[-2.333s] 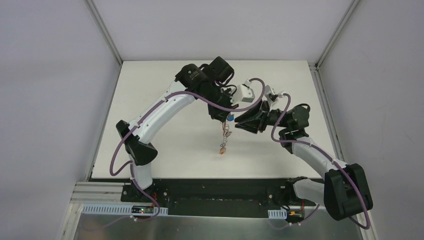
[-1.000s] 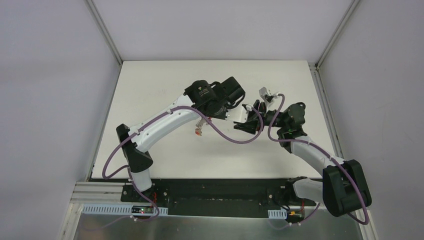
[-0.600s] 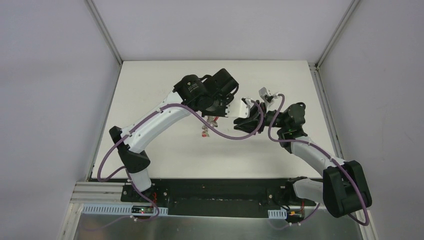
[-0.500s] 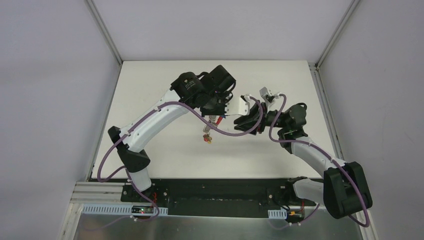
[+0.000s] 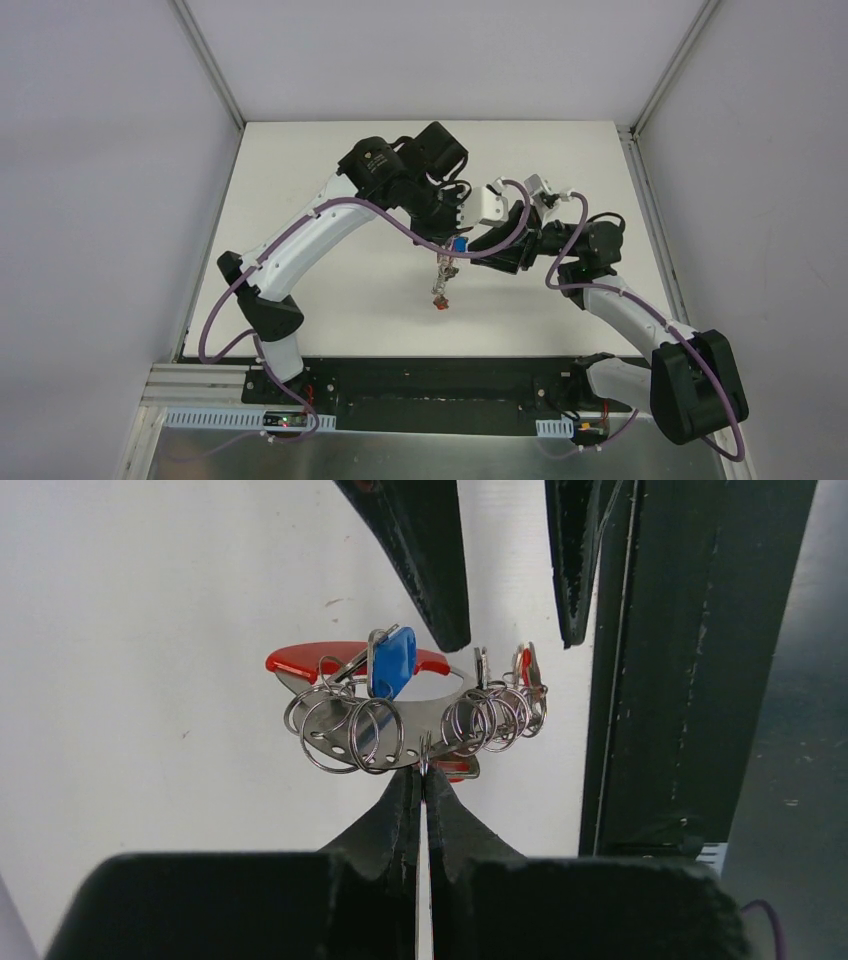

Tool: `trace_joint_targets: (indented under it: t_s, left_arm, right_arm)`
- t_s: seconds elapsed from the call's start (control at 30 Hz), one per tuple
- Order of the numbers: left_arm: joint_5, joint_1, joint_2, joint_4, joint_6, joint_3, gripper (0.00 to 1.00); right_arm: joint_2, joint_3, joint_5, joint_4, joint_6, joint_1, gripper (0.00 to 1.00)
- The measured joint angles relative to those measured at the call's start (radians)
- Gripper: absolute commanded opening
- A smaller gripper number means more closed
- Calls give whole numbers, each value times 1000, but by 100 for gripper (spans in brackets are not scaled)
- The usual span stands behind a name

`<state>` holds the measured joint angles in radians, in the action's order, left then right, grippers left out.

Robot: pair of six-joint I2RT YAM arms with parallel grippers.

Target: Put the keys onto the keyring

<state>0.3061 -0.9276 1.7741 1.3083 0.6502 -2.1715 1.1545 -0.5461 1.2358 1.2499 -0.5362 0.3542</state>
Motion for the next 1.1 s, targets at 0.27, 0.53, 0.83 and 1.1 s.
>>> trace_joint_targets:
  t_s: [0.27, 0.53, 0.83, 1.1]
  left_arm:
    - [83, 0, 35, 2, -52, -2, 0]
    - [117, 0, 61, 11, -82, -18, 0]
    - [158, 0, 65, 15, -91, -33, 0]
    - [159, 0, 72, 13, -113, -36, 0]
  right_arm:
    - [0, -10, -1, 29, -32, 11, 38]
    - [2, -12, -2, 19, -21, 30, 38]
    - [13, -16, -8, -63, 48, 42, 37]
    - [18, -17, -14, -126, 96, 55, 31]
